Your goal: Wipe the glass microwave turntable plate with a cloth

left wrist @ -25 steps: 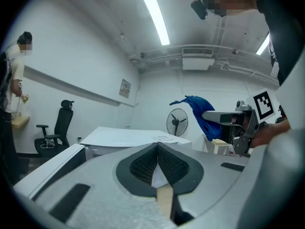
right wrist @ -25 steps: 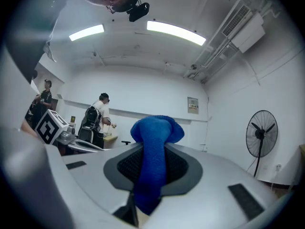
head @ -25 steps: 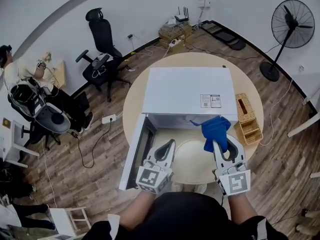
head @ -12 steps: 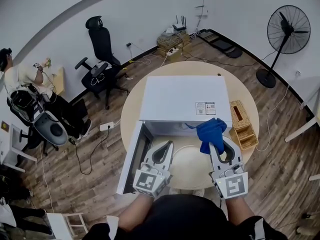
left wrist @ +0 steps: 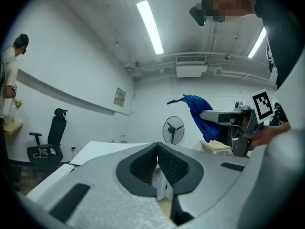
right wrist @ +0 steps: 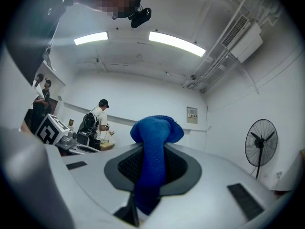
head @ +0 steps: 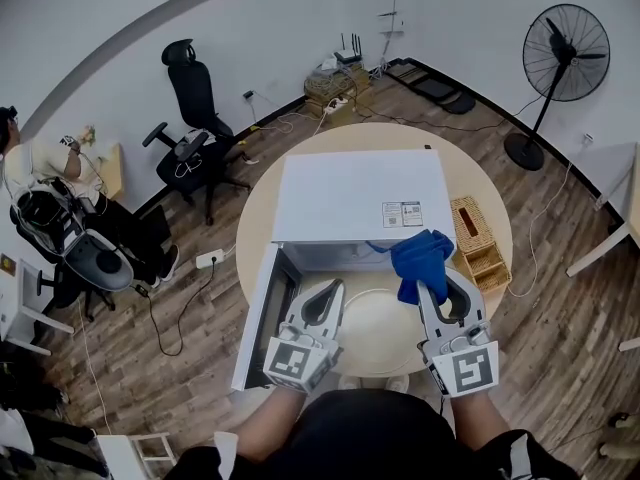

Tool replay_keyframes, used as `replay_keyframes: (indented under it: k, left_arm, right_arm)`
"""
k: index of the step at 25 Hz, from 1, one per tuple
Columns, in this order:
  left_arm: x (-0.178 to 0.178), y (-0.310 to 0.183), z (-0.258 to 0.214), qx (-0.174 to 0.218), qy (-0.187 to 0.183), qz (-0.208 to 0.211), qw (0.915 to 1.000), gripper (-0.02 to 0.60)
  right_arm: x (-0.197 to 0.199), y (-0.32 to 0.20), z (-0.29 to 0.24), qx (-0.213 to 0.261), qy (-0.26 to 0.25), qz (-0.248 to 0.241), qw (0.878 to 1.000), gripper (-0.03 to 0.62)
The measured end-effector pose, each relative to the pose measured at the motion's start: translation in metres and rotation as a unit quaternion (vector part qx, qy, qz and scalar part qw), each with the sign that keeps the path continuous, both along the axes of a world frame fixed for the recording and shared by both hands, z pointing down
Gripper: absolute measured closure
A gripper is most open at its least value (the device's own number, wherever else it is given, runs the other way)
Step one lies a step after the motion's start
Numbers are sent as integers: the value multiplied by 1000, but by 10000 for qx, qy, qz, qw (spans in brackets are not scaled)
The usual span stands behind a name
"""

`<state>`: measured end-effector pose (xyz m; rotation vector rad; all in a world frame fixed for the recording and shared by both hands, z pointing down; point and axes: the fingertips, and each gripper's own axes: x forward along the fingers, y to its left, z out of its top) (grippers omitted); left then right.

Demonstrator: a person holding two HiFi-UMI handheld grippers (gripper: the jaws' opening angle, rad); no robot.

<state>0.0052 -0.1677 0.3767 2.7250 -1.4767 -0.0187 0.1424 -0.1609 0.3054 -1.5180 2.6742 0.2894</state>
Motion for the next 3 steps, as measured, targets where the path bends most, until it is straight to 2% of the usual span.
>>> replay_keyframes:
  k: [3]
  left_arm:
    - [-1,2,-2,32,-2,-64,10000,575]
  right_arm:
    - [3,2,-1,-11,-23,15,10000,523]
